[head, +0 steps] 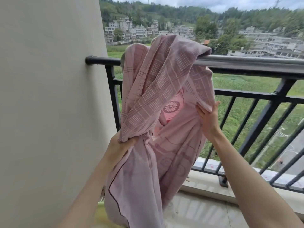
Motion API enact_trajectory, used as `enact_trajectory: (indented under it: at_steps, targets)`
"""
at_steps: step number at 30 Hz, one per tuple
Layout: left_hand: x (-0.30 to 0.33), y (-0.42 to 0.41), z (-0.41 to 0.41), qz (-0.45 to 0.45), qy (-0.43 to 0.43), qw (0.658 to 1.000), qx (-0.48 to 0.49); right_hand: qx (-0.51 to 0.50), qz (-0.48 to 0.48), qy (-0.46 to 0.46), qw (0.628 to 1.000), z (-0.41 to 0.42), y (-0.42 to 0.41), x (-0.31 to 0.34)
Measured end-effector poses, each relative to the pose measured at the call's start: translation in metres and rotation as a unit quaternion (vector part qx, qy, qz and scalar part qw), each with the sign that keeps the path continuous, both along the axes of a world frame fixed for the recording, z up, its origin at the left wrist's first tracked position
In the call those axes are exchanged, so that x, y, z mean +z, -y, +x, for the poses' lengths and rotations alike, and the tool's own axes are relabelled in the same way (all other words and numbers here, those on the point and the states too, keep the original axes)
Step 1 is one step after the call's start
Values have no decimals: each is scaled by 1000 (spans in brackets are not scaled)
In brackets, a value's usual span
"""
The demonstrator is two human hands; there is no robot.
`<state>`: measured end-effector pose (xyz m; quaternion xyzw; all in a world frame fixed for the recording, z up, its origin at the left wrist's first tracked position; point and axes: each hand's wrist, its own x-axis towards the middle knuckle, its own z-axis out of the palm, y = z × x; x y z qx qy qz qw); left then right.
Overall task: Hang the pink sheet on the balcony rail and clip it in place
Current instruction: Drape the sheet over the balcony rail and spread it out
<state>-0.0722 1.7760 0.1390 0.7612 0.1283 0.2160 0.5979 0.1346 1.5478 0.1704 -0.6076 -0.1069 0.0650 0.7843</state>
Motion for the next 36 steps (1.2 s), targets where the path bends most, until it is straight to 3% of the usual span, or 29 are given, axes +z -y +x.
enact_trajectory:
  at_steps: [2,5,10,14,16,20,23,29,36]
  targets:
    - [-3,1,1,1,10,1000,2,-61,-1,26,998,11,10,12]
    - [-9,13,7,-4,-6,1000,-15,-82,-81,34,993,8,12,6]
    - [-1,27,19,-14,-50,993,-110,27,-89,32,995,-28,-14,-19]
    - [28,28,22,-66,-3,985,-162,119,-112,0,987,-56,-28,3]
    - [53,28,25,-88,35,987,-133,149,-69,42,986,-69,-33,32]
    - [103,30,31,-52,94,987,-118,124,15,147,981,-92,-37,94]
    - [126,32,38,-40,100,985,-136,119,-8,178,977,-95,-44,119]
    - [166,53,57,-25,150,986,-66,36,-24,133,990,-89,-44,150]
    - [216,102,77,-36,198,962,-184,-78,-50,108,990,-69,38,183]
